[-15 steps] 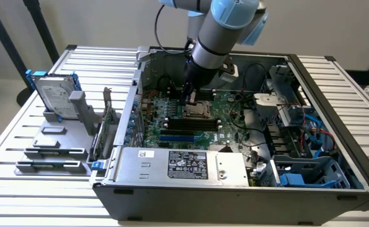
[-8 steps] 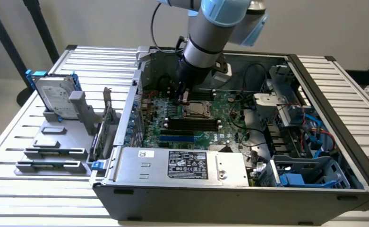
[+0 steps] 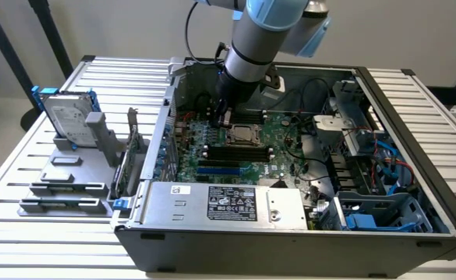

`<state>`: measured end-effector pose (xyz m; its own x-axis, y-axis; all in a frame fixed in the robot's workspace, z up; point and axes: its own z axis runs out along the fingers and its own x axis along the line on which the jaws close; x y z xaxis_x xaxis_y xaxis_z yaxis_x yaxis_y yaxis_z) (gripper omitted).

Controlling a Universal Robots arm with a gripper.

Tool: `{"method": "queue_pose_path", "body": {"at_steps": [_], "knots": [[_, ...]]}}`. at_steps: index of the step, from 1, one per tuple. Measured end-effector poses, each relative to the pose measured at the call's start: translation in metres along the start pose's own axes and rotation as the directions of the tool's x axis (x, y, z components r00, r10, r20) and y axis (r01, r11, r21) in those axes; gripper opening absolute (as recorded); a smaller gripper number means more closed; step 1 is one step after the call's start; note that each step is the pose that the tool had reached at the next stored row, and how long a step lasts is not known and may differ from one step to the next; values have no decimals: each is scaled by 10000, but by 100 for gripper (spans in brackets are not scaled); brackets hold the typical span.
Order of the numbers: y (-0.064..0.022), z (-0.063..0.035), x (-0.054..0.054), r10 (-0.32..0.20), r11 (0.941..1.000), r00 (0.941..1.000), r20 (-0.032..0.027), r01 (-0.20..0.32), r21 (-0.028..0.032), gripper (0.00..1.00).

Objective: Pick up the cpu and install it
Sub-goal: 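Close the cpu cover, then install the first cpu locking lever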

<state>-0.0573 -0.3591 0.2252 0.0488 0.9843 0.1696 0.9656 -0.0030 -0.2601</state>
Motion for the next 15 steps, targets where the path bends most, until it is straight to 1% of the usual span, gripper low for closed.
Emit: {"method": "queue_pose_path", "body": {"at_steps": [13,15], "knots": [[0,0,-1,-92,10000,9994,-347,92,15,11],[-1,0,-1,-92,10000,9994,-347,92,15,11]]}}
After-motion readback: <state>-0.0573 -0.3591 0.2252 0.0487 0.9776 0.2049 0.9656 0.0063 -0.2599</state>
